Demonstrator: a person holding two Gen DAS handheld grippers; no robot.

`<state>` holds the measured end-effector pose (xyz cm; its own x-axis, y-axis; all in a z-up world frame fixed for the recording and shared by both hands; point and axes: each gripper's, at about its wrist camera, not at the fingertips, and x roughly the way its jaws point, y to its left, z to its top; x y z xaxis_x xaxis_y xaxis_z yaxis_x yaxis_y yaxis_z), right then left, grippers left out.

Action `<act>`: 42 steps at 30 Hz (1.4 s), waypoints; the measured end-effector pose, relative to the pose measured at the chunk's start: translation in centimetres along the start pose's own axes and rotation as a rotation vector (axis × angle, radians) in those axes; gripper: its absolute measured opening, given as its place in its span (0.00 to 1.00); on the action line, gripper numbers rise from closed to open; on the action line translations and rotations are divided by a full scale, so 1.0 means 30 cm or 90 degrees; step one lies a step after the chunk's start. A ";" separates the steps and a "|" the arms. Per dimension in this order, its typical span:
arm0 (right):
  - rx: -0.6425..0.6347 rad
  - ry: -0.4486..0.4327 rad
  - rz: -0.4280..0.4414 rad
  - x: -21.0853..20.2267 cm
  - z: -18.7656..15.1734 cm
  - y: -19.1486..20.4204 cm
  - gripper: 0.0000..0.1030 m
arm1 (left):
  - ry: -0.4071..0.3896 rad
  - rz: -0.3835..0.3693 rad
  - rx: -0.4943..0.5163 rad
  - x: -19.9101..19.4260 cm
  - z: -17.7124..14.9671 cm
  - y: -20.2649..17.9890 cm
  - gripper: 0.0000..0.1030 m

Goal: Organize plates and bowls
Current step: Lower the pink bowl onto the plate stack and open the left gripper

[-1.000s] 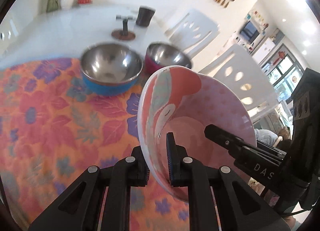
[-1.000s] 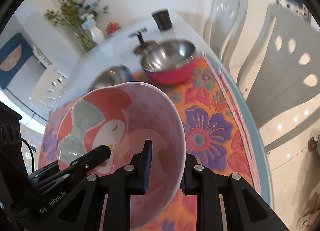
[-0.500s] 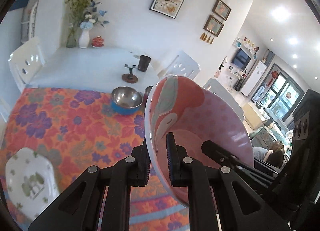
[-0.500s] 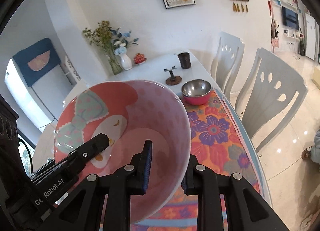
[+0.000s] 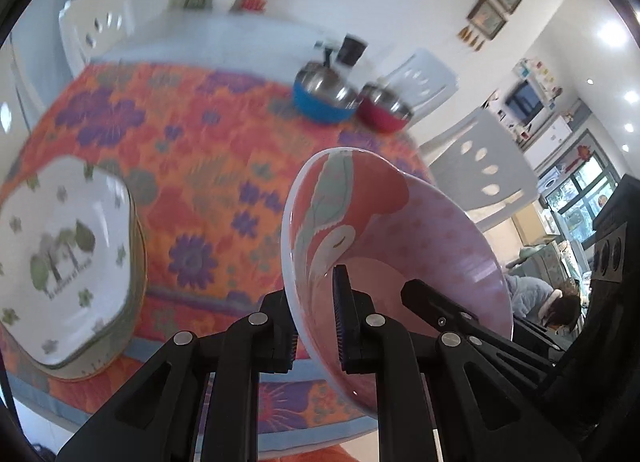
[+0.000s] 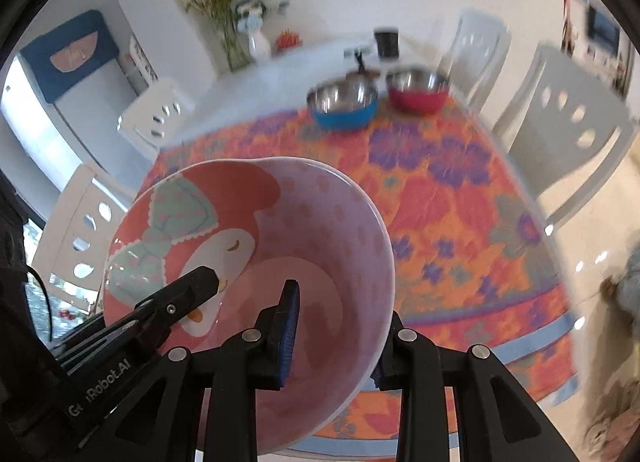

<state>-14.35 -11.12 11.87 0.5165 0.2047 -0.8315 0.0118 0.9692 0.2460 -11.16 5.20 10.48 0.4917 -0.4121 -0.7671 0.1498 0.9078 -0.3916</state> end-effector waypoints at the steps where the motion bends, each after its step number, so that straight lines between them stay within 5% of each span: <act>1: 0.007 0.012 0.007 0.028 -0.011 -0.009 0.28 | 0.012 -0.004 -0.005 0.026 -0.008 0.015 0.11; 19: 0.072 0.107 -0.029 0.270 -0.015 -0.215 0.28 | 0.122 0.001 0.017 0.308 -0.049 -0.013 0.12; 28: 0.090 0.124 -0.012 0.137 -0.031 -0.310 0.32 | 0.089 -0.022 0.032 0.069 0.016 0.050 0.24; 35: 0.151 0.032 0.040 -0.111 0.108 -0.360 0.34 | -0.055 -0.057 0.054 -0.223 0.220 -0.018 0.31; 38: 0.124 -0.053 0.048 -0.246 0.233 -0.305 0.54 | -0.113 -0.052 0.051 -0.302 0.341 -0.042 0.71; 39: 0.118 -0.083 0.056 -0.278 0.263 -0.287 0.68 | -0.135 -0.042 0.048 -0.313 0.374 -0.047 0.80; 40: 0.112 -0.114 0.064 -0.308 0.290 -0.271 0.78 | -0.158 -0.033 0.051 -0.322 0.419 -0.051 0.80; 42: 0.091 -0.174 0.075 -0.350 0.355 -0.233 0.79 | -0.164 -0.027 0.056 -0.305 0.487 -0.055 0.80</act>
<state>-10.74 -21.49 24.20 0.7323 0.2508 -0.6331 0.0490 0.9079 0.4164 -3.37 8.60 25.59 0.6839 -0.4261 -0.5922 0.2428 0.8984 -0.3661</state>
